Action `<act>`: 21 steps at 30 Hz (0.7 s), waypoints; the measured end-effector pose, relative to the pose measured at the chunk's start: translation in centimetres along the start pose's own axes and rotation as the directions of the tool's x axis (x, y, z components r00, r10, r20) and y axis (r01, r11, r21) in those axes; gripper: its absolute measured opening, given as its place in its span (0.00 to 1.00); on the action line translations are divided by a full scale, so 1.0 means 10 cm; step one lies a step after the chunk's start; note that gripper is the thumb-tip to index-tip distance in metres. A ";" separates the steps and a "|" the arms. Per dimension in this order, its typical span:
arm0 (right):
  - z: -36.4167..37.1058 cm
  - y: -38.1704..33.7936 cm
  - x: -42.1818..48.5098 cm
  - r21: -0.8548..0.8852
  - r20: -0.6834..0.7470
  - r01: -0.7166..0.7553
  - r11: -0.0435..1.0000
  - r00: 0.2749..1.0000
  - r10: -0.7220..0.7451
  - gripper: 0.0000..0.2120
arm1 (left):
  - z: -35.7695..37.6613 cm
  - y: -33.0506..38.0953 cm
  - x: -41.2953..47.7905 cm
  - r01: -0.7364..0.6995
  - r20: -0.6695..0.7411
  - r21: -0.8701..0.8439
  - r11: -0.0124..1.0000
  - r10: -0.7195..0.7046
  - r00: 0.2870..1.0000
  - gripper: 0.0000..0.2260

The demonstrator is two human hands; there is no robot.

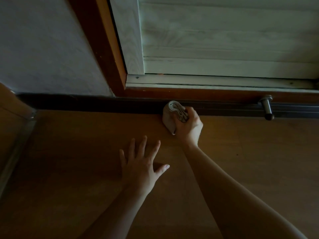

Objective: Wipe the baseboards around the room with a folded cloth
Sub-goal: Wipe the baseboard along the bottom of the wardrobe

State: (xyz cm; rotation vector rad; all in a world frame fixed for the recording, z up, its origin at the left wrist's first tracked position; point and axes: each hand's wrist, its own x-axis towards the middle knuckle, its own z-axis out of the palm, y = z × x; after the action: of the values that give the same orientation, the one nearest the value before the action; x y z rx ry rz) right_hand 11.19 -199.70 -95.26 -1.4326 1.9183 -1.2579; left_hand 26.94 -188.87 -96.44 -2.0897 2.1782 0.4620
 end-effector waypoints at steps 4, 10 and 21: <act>0.11 -0.03 -0.06 -0.014 -0.070 -0.011 1.000 0.998 0.010 0.12 | -0.06 0.03 0.00 -0.004 0.023 0.001 1.000 0.004 1.000 0.38; 0.26 -0.21 -0.12 -0.021 -0.032 0.009 1.000 0.999 -0.010 0.11 | -0.04 0.00 -0.02 -0.013 0.001 -0.012 1.000 0.013 1.000 0.37; 0.28 -0.26 -0.13 -0.016 0.014 0.003 1.000 1.000 -0.003 0.11 | -0.08 0.03 0.00 -0.027 0.003 0.030 0.999 0.027 1.000 0.36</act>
State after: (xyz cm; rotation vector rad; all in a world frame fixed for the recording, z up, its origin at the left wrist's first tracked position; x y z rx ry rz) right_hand 15.19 -199.75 -94.66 -1.4486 1.9219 -1.2329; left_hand 26.78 -189.11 -95.68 -2.0463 2.1999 0.4319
